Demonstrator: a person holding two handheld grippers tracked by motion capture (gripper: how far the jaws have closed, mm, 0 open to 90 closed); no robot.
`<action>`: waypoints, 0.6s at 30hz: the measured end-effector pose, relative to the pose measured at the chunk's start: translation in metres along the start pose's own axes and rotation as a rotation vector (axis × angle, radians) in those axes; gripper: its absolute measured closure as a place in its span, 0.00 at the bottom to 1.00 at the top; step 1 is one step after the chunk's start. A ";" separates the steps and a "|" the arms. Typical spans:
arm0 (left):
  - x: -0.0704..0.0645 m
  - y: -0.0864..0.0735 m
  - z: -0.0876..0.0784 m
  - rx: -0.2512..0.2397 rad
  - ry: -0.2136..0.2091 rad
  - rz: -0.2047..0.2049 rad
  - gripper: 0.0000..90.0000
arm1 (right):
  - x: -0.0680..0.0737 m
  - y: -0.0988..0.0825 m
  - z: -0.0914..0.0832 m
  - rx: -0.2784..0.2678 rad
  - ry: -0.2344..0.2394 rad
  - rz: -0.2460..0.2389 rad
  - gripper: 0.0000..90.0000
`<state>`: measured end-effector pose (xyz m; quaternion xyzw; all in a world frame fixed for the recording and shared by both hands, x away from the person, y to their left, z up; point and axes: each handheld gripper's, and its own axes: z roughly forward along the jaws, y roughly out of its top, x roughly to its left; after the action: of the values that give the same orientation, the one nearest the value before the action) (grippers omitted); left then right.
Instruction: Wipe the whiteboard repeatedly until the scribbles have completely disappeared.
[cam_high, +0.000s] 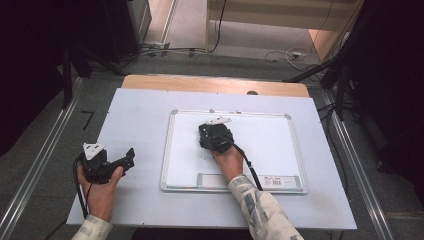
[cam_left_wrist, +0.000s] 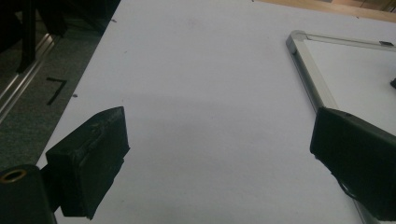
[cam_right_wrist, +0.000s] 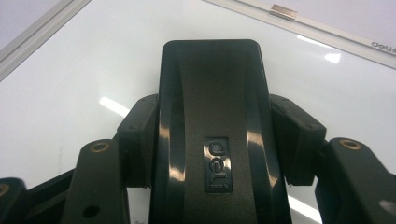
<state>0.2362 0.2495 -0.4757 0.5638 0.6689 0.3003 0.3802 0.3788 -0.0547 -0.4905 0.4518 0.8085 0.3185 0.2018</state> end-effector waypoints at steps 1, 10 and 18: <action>-0.001 0.000 0.000 0.001 0.000 0.002 0.05 | 0.002 -0.001 -0.001 -0.002 0.003 -0.005 0.42; -0.002 0.001 0.001 -0.003 -0.008 0.005 0.05 | 0.024 -0.004 -0.004 -0.003 0.026 -0.028 0.42; -0.002 0.001 0.000 -0.005 -0.012 0.004 0.05 | 0.051 -0.004 -0.004 -0.002 0.064 -0.054 0.42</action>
<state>0.2373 0.2474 -0.4745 0.5661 0.6646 0.2994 0.3850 0.3478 -0.0139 -0.4922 0.4192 0.8261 0.3282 0.1848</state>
